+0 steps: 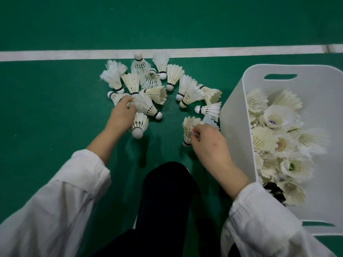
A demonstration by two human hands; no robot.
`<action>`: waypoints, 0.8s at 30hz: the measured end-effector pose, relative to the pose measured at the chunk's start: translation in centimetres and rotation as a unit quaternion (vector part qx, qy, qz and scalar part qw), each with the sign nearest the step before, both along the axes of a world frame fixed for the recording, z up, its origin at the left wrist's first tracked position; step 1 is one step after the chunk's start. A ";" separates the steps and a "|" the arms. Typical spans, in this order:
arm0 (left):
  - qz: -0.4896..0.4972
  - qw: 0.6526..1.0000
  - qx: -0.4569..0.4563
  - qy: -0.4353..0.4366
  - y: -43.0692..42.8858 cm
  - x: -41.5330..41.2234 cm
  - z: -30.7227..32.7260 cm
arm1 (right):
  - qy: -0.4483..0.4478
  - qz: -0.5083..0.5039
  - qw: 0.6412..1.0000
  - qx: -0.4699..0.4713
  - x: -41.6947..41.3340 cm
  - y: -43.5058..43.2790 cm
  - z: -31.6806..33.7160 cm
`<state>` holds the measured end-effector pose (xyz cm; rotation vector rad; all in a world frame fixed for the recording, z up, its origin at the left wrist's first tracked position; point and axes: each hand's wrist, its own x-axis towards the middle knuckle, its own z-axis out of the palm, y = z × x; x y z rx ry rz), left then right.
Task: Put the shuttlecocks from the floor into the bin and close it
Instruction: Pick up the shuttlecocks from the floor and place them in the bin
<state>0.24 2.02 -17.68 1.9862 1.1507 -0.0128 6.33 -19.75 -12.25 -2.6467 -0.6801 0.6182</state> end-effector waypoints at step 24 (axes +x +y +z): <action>-0.262 0.912 0.244 -0.202 -7.2 3.4 17.1 | -0.160 0.061 0.985 0.005 8.5 -3.5 14.8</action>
